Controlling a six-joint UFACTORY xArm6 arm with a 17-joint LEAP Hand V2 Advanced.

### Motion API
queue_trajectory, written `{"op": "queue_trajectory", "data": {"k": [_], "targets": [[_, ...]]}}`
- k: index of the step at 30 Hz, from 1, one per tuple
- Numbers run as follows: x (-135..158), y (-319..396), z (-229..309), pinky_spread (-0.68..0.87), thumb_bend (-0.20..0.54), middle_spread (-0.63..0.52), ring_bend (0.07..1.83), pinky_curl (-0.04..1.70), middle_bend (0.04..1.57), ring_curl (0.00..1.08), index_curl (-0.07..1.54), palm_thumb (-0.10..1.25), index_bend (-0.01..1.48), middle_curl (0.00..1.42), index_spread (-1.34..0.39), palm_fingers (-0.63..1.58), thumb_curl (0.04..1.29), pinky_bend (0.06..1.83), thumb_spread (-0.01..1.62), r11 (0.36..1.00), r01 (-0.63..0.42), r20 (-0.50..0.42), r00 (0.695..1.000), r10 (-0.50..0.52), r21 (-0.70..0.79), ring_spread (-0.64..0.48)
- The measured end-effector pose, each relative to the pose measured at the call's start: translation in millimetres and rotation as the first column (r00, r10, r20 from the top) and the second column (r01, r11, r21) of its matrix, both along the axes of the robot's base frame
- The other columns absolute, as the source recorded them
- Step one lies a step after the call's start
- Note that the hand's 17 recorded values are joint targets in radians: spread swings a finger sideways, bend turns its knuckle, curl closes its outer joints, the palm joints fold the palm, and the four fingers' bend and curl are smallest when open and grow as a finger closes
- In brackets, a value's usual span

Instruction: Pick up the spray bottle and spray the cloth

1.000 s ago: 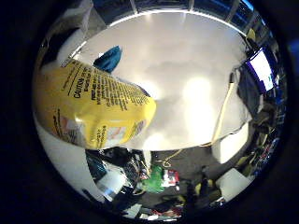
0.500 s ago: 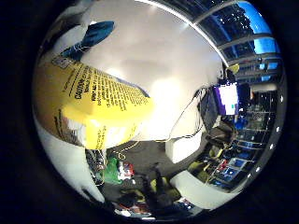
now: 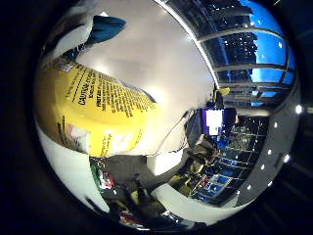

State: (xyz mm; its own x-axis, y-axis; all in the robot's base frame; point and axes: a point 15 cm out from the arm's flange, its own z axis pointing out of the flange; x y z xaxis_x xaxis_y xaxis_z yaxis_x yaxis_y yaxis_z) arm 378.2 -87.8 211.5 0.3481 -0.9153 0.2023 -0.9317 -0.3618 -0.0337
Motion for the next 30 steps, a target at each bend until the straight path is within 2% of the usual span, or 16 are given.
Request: {"op": "queue_trajectory", "data": {"k": [4,12,22,30], "targets": [[-0.7,1.4,8.4,-0.17,-0.011,-0.14,1.29,1.56,1.36,0.93,0.98,0.74,1.14,0.86,-0.24,1.08,0.24,1.02,1.31,1.0,-0.003,0.026,1.0,0.003,-0.004,-0.27],[2.2,-9.5,64.3,-0.17,-0.009,-0.14,1.28,1.57,1.36,0.94,0.98,0.75,1.15,0.85,-0.24,1.09,0.24,1.02,1.31,0.999,0.003,0.141,0.99,0.005,-0.053,-0.27],[0.6,-13.6,14.5,-0.17,-0.011,-0.14,1.29,1.57,1.36,0.93,0.97,0.75,1.15,0.86,-0.23,1.09,0.24,1.01,1.3,0.995,0.102,0.055,0.993,-0.101,-0.019,-0.27],[11.8,-23.1,29.1,-0.16,-0.012,-0.14,1.29,1.57,1.36,0.93,0.96,0.74,1.16,0.86,-0.23,1.09,0.24,1.01,1.3,0.987,0.161,0.094,0.983,-0.16,0.002,-0.27]]}}
